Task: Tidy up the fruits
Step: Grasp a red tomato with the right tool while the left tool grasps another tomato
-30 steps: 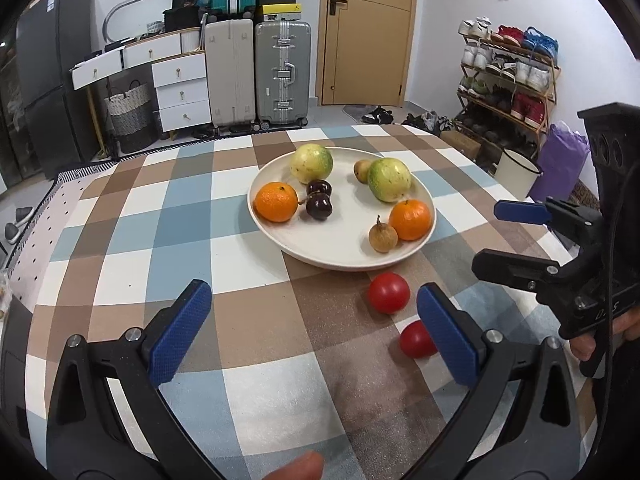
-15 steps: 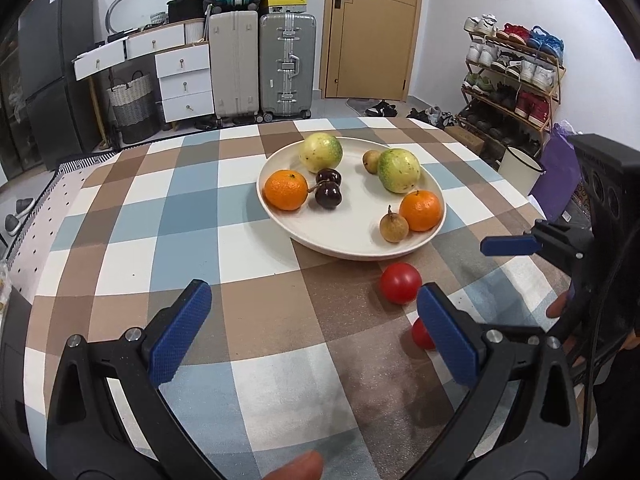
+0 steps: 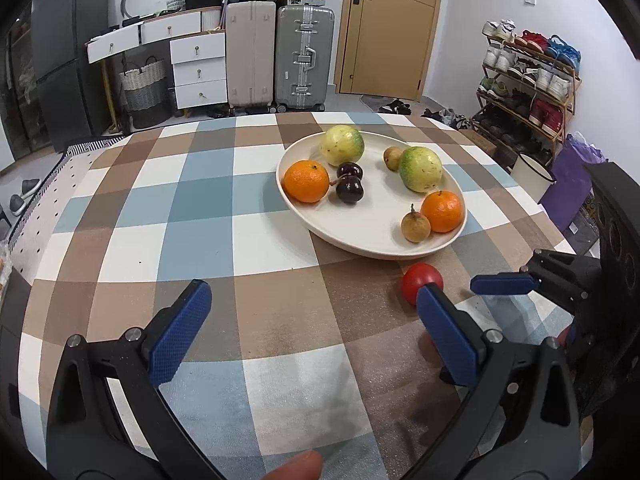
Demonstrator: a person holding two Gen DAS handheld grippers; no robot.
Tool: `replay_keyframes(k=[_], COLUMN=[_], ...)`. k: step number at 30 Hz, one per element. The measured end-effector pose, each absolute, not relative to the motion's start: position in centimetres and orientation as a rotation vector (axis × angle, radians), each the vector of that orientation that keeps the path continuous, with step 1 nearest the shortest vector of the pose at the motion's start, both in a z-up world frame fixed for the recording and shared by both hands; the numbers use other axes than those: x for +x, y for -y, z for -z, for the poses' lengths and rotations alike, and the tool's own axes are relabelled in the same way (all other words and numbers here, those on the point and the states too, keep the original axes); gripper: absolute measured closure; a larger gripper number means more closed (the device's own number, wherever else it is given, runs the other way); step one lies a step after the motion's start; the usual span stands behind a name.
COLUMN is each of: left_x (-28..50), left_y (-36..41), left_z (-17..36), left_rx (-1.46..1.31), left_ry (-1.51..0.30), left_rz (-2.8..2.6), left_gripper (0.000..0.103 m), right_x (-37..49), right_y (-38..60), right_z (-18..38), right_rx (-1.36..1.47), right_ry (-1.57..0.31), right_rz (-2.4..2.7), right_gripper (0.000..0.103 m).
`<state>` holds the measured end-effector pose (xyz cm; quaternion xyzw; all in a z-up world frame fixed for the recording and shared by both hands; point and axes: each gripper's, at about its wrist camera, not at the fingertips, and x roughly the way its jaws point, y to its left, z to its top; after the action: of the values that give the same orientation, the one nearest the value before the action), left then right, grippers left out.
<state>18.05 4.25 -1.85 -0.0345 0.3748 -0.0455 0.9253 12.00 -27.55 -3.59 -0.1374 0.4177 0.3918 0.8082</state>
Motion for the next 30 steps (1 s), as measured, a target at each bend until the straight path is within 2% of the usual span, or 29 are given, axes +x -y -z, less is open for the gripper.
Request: replay_keyframes(k=[14, 19, 30], left_x=[18.5, 18.6, 18.7], left_y=[-4.1, -4.0, -3.9], left_z=[2.4, 2.6, 2.7], left_rx=[-0.092, -0.092, -0.093], left_ry=[-0.799, -0.8, -0.803], left_rz=[0.103, 0.104, 0.108], left_gripper=[0.001, 0.001, 0.001], right_x=[11.6, 11.5, 11.7], right_y=[27.0, 26.9, 28.8], right_z=[3.5, 3.5, 1.3], right_rx=[-0.317, -0.322, -0.239], right_ry=[-0.873, -0.864, -0.77], right_rz=[-0.869, -0.873, -0.86], right_gripper=[0.056, 0.072, 0.073])
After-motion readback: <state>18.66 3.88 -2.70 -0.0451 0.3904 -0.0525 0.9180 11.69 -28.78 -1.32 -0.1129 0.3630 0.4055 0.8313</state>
